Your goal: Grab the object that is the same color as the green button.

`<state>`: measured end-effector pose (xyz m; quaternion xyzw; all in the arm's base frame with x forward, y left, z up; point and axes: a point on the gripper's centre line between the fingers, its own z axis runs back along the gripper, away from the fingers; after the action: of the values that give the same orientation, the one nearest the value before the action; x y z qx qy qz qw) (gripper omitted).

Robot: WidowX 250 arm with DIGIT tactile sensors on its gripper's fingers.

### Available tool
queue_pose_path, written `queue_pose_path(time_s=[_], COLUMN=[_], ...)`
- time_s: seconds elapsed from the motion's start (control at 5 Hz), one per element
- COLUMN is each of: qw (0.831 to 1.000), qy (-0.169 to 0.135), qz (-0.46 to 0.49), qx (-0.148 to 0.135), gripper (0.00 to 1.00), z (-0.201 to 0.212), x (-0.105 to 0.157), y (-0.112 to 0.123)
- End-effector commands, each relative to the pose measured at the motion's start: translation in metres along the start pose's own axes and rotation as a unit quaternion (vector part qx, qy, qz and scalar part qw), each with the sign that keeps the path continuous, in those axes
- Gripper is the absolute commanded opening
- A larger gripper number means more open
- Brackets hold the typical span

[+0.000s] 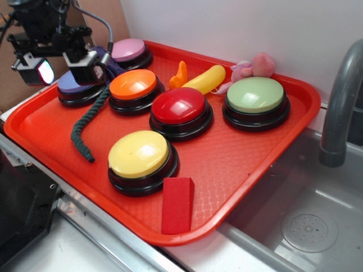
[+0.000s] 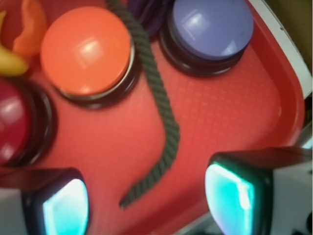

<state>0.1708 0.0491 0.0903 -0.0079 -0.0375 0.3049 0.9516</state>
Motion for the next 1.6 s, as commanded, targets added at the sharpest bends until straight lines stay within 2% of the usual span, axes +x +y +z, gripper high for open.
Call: queue_pose_path(time_s=[0.0,0.2,0.4,0.6,0.8,1.4], qw=[0.999,1.0,0.999,0.999,0.999,0.998], qy=[-0.025,-0.024,-0.031,-0.033,-0.037,-0.036], qz=[0.035,0.017,0.013,0.014,0.024,0.038], qx=[-0.002,0.002,-0.017,-0.012,-0.015,-0.021], gripper=[1.0,1.0,1.0,0.96,0.0,0.0], z=[-0.048,-0.067,-0.079,-0.081,-0.081,-0.073], x=[0.008,0.001,-0.004,-0.006,-0.006,-0.005], y=[0.018,0.02,0.021,0.022,0.024,0.023])
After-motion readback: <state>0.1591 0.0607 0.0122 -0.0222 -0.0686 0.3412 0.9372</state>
